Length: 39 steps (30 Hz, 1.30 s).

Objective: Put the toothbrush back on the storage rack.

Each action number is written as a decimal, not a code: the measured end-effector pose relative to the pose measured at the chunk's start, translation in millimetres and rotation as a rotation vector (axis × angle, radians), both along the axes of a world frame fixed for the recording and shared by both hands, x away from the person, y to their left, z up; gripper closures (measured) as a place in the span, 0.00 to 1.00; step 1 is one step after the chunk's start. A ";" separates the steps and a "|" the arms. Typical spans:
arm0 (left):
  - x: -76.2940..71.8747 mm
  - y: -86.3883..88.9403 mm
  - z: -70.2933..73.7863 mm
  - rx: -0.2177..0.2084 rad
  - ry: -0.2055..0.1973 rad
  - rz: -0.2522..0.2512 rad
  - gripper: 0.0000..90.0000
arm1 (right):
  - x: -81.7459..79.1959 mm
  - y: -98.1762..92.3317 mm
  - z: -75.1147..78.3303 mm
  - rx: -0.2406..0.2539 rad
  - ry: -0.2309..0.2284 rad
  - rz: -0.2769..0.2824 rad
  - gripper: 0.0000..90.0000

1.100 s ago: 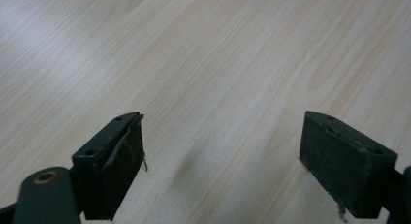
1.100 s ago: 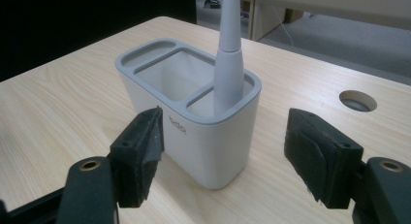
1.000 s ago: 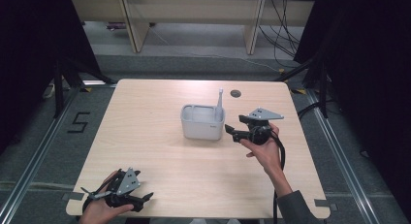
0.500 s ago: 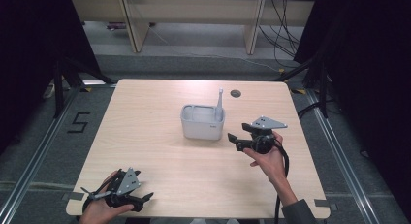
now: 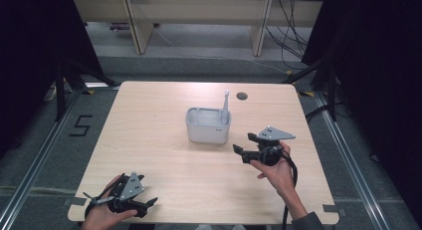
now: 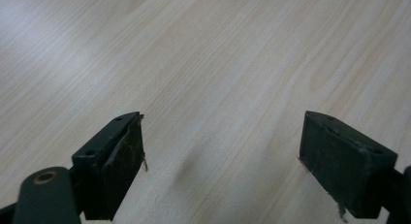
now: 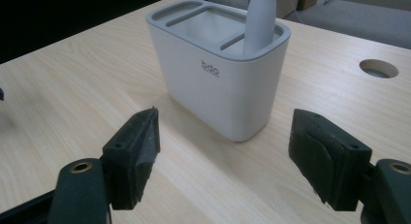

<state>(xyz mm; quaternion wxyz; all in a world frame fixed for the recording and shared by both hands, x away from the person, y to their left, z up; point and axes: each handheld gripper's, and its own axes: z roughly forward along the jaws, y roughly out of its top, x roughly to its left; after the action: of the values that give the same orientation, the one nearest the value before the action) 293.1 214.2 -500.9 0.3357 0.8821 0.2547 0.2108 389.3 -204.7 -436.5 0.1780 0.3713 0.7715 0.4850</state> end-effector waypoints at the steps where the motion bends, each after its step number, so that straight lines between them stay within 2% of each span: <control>1: 0.0 -0.2 -0.4 -0.005 -0.002 0.002 0.17 | 0.5 -1.5 0.3 -0.016 -0.017 0.013 0.30; 5: 0.1 0.1 0.3 0.003 -0.001 -0.002 0.17 | -3.8 -0.6 -0.6 -0.011 -0.006 0.022 0.29; 6: 0.0 -0.2 -0.2 -0.005 -0.001 0.001 0.17 | -2.9 -0.2 -1.9 -0.007 -0.024 0.037 0.29; 8: -0.1 0.3 1.0 0.014 0.001 0.003 0.17 | -6.9 -0.1 -2.4 -0.008 0.007 0.025 0.28; 9: 0.0 0.0 0.1 0.000 -0.005 0.004 0.17 | -6.7 0.1 -4.4 -0.008 -0.008 0.029 0.26; 10: 0.0 0.0 0.1 -0.001 -0.004 0.005 0.17 | -9.2 1.3 -5.8 0.001 0.002 0.011 0.26; 11: 0.0 0.1 0.1 -0.001 -0.005 0.005 0.17 | -10.5 0.4 -6.8 -0.008 0.017 0.021 0.26; 12: 0.0 0.1 0.1 0.000 -0.004 0.004 0.17 | -10.0 -0.7 -7.9 -0.026 -0.011 0.023 0.26; 14: 0.0 0.0 0.1 -0.001 -0.004 0.004 0.17 | -14.1 -0.2 -10.0 -0.017 0.015 0.028 0.25; 18: -0.1 -0.2 -0.2 -0.006 -0.003 0.004 0.17 | -19.7 -1.4 -14.6 -0.021 0.016 0.026 0.23; 19: 0.0 -0.1 0.0 0.000 -0.005 0.005 0.17 | -22.3 -1.7 -15.3 -0.015 0.033 0.029 0.23; 20: -0.1 0.4 1.1 0.016 -0.003 0.001 0.17 | -22.0 -2.4 -16.6 -0.021 0.011 0.039 0.22; 21: -0.3 0.0 0.7 0.012 -0.001 0.006 0.17 | -25.5 -1.6 -16.8 -0.009 0.044 0.017 0.21; 22: -0.4 0.0 0.7 0.013 -0.002 0.006 0.17 | -25.3 -2.1 -18.8 -0.007 0.018 0.021 0.21; 23: -0.4 0.0 0.7 0.012 -0.003 0.006 0.17 | -25.1 -2.8 -19.3 -0.011 0.013 0.038 0.21; 24: -0.3 -0.1 0.7 0.013 -0.002 0.006 0.17 | -28.5 -3.4 -18.8 -0.012 0.032 0.021 0.21; 25: -0.2 0.0 0.8 0.014 -0.003 0.006 0.17 | -29.3 -3.8 -19.5 -0.010 0.036 0.032 0.21; 26: -0.2 0.0 0.7 0.014 -0.003 0.006 0.17 | -31.2 -3.9 -20.1 -0.010 0.037 0.022 0.21; 27: -0.3 -0.1 0.7 0.014 -0.003 0.006 0.17 | -31.1 -5.0 -21.3 -0.019 0.019 0.026 0.21; 28: -0.4 -0.2 0.6 0.013 -0.004 0.006 0.17 | -32.8 -4.9 -22.0 -0.012 0.038 0.028 0.21; 29: -0.4 -0.2 0.6 0.013 -0.003 0.006 0.17 | -33.4 -5.6 -23.1 -0.018 0.027 0.027 0.21; 31: -0.1 0.0 0.7 0.016 -0.001 0.004 0.17 | -36.3 -4.1 -26.3 0.002 0.045 0.027 0.21; 33: -0.5 -0.1 0.7 0.015 -0.003 0.005 0.17 | -37.0 -5.9 -28.5 -0.015 0.041 0.046 0.21; 34: -0.4 -0.1 0.9 0.013 -0.001 0.003 0.17 | -40.7 -4.9 -29.2 0.000 0.068 0.029 0.21; 35: -0.3 0.0 1.1 0.015 -0.003 0.004 0.17 | -42.0 -5.6 -29.8 -0.011 0.074 0.033 0.21; 37: -0.4 0.1 1.1 0.015 -0.002 0.004 0.17 | -42.7 -7.7 -31.8 -0.025 0.066 0.044 0.20; 38: -0.3 0.1 1.1 0.014 -0.002 0.003 0.17 | -44.6 -6.7 -33.4 0.002 0.085 0.039 0.20; 39: -0.3 0.0 1.1 0.015 -0.001 0.003 0.17 | -44.6 -8.8 -33.7 -0.025 0.054 0.038 0.20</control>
<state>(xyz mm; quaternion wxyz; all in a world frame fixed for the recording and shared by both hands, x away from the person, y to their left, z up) 292.9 214.3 -499.8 0.3291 0.8839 0.2544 0.2138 344.7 -213.5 -470.2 0.1523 0.3672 0.7889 0.4686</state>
